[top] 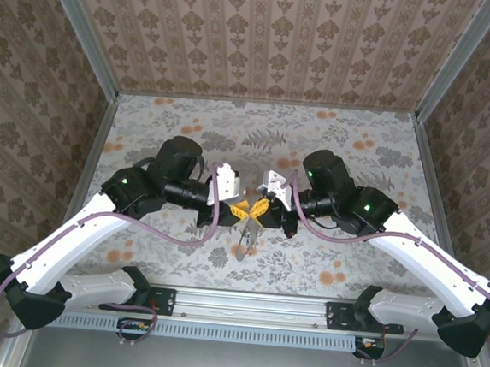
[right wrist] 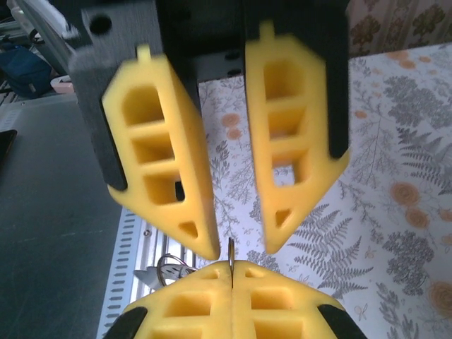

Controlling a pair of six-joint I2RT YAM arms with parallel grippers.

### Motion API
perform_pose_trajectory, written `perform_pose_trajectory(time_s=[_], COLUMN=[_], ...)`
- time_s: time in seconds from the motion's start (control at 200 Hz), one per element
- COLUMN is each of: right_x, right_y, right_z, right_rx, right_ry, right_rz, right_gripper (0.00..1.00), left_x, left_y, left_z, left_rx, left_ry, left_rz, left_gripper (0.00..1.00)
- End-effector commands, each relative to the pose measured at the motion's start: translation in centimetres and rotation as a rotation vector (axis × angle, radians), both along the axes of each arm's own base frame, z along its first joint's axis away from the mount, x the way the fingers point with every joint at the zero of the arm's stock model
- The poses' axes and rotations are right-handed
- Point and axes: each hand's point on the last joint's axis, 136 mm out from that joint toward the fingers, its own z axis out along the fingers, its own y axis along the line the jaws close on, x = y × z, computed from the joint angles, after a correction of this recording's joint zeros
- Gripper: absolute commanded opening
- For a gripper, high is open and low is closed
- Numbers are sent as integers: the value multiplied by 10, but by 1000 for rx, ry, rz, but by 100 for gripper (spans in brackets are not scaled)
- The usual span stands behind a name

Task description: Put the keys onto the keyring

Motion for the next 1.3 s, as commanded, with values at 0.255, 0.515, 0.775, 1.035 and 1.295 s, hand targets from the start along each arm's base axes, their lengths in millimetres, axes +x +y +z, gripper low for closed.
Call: perform_pose_trajectory(time_s=[0.255, 0.515, 0.775, 1.035, 1.295], right_x=[1, -4, -9, -5, -8], right_y=[5, 3, -9, -10, -8], right_z=[27, 27, 41, 43, 51], right_rx=[74, 103, 272, 292, 324], right_ry=[-80, -97, -140, -142, -152], right_rz=[27, 30, -40, -65, -39], right_gripper=[0, 21, 51, 46, 35], left_x=[-7, -1, -14, -27, -31], left_y=[1, -8, 2, 8, 9], left_z=[-9, 1, 36, 54, 56], left_rx=[24, -79, -374, -501, -536], left_ry=[58, 46, 81, 109, 110], left_rz=[-20, -5, -63, -133, -151], left_gripper=[18, 0, 0, 0, 0])
